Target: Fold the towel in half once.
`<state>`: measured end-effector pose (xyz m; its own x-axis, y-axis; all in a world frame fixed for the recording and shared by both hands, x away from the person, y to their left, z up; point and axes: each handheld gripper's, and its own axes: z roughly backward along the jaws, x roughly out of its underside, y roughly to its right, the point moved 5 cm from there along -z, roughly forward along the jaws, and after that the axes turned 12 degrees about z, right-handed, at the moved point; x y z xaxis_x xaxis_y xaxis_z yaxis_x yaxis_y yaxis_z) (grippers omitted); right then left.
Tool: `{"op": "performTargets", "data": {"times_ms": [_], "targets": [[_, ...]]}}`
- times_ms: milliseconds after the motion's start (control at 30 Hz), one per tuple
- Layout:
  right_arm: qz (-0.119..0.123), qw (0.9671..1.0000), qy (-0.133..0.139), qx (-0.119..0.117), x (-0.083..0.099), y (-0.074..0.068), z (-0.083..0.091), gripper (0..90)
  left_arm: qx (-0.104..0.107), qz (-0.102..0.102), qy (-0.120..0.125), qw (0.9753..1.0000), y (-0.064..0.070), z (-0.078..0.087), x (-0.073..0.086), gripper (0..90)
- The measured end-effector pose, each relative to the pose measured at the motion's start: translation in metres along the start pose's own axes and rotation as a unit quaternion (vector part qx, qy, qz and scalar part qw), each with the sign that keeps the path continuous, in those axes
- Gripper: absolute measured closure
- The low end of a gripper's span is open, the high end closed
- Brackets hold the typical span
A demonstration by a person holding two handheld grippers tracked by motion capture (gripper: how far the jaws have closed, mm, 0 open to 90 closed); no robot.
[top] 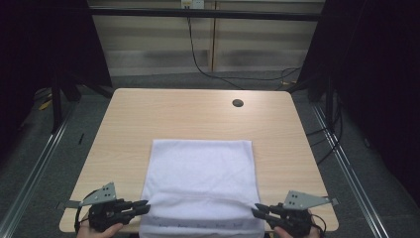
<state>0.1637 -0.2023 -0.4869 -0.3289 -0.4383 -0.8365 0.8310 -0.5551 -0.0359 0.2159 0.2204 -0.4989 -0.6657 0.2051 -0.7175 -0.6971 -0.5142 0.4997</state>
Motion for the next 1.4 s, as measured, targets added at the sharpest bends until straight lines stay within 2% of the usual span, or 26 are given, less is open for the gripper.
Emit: {"op": "performTargets", "data": {"times_ms": [33, 67, 100, 133, 200, 267, 300, 367, 400, 433, 467, 533, 600, 633, 667, 700, 767, 833, 933, 1000, 1067, 1133, 1267, 1333, 1400], "targets": [[0.003, 0.9998, -0.009, -0.016, 0.004, -0.005, 0.000, 74.4, 0.004, 0.003, -0.003, 1.0000, 0.000, 0.003, 0.002, 75.3], [0.006, 0.9997, -0.016, -0.018, 0.006, -0.010, 0.000, 71.2, 0.014, 0.006, 0.000, 0.9999, 0.001, 0.005, 0.002, 74.0], [0.006, 0.9994, -0.024, -0.025, 0.008, -0.014, 0.000, 67.7, 0.011, -0.002, 0.006, 0.9999, -0.001, 0.008, 0.001, 72.3], [0.007, 0.9991, -0.030, -0.030, 0.009, -0.018, 0.001, 63.8, 0.006, 0.001, 0.011, 0.9999, -0.003, 0.008, 0.000, 69.8], [0.003, 0.9993, -0.020, -0.031, 0.006, -0.016, 0.001, 63.1, 0.003, 0.009, 0.021, 0.9997, -0.012, 0.008, -0.009, 67.2], [-0.005, 0.9998, -0.003, -0.019, -0.001, -0.003, -0.002, 61.6, 0.002, 0.008, 0.022, 0.9997, -0.023, 0.000, -0.023, 65.2], [-0.010, 0.9997, 0.007, -0.019, -0.005, 0.005, -0.005, 61.8, -0.010, 0.012, 0.018, 0.9997, -0.032, -0.005, -0.030, 64.1], [-0.013, 0.9998, 0.012, -0.006, -0.016, 0.024, -0.015, 63.5, -0.017, 0.012, 0.009, 0.9997, -0.041, -0.019, -0.044, 64.5], [-0.015, 0.9998, 0.013, -0.007, -0.020, 0.033, -0.022, 65.0, -0.027, 0.002, 0.000, 0.9996, -0.046, -0.026, -0.050, 64.3], [-0.015, 0.9998, 0.012, -0.007, -0.024, 0.041, -0.029, 65.4, -0.032, 0.007, 0.004, 0.9994, -0.051, -0.033, -0.056, 64.4], [-0.016, 0.9998, 0.007, -0.007, -0.026, 0.049, -0.038, 65.4, -0.029, 0.015, 0.002, 0.9995, -0.057, -0.040, -0.062, 64.9], [-0.011, 0.9998, -0.016, -0.005, -0.029, 0.064, -0.056, 65.7, -0.049, 0.014, -0.002, 0.9987, -0.069, -0.054, -0.072, 65.3], [-0.015, 0.9993, -0.035, -0.004, -0.029, 0.079, -0.074, 65.6, -0.068, 0.014, -0.019, 0.9974, -0.080, -0.069, -0.078, 64.9], [-0.013, 0.9989, -0.044, 0.002, -0.029, 0.085, -0.081, 65.6, -0.088, 0.011, -0.020, 0.9959, -0.086, -0.075, -0.079, 64.9], [-0.010, 0.9985, -0.052, 0.013, -0.028, 0.091, -0.088, 65.2, -0.095, 0.014, -0.025, 0.9951, -0.091, -0.080, -0.078, 65.1], [-0.012, 0.9981, -0.058, 0.016, -0.027, 0.096, -0.093, 65.3, -0.097, 0.019, -0.035, 0.9945, -0.095, -0.085, -0.074, 65.3], [-0.017, 0.9969, -0.073, 0.023, -0.022, 0.102, -0.100, 65.2, -0.103, 0.002, -0.031, 0.9942, -0.095, -0.085, -0.069, 66.1], [-0.023, 0.9959, -0.085, 0.021, -0.015, 0.101, -0.102, 65.1, -0.099, 0.006, -0.041, 0.9942, -0.091, -0.080, -0.065, 66.4], [-0.021, 0.9961, -0.084, 0.017, -0.010, 0.093, -0.096, 65.3, -0.088, 0.004, -0.042, 0.9952, -0.085, -0.073, -0.055, 66.9], [-0.019, 0.9963, -0.083, 0.013, -0.006, 0.085, -0.091, 65.3, -0.086, -0.006, -0.049, 0.9951, -0.078, -0.069, -0.048, 67.0], [-0.019, 0.9962, -0.084, 0.008, -0.003, 0.075, -0.086, 65.3, -0.079, -0.004, -0.054, 0.9954, -0.070, -0.065, -0.040, 67.0], [-0.016, 0.9961, -0.086, 0.005, 0.000, 0.064, -0.081, 65.3, -0.075, -0.012, -0.059, 0.9954, -0.063, -0.061, -0.033, 67.0], [-0.011, 0.9962, -0.087, -0.005, 0.007, 0.044, -0.070, 65.5, -0.052, 0.009, -0.061, 0.9968, -0.054, -0.052, -0.021, 66.9], [-0.015, 0.9957, -0.091, -0.011, 0.010, 0.035, -0.065, 65.4, -0.045, 0.003, -0.063, 0.9970, -0.049, -0.047, -0.014, 66.8], [-0.015, 0.9957, -0.091, -0.016, 0.012, 0.028, -0.062, 65.3, -0.037, 0.007, -0.065, 0.9971, -0.045, -0.044, -0.011, 65.6]]}}
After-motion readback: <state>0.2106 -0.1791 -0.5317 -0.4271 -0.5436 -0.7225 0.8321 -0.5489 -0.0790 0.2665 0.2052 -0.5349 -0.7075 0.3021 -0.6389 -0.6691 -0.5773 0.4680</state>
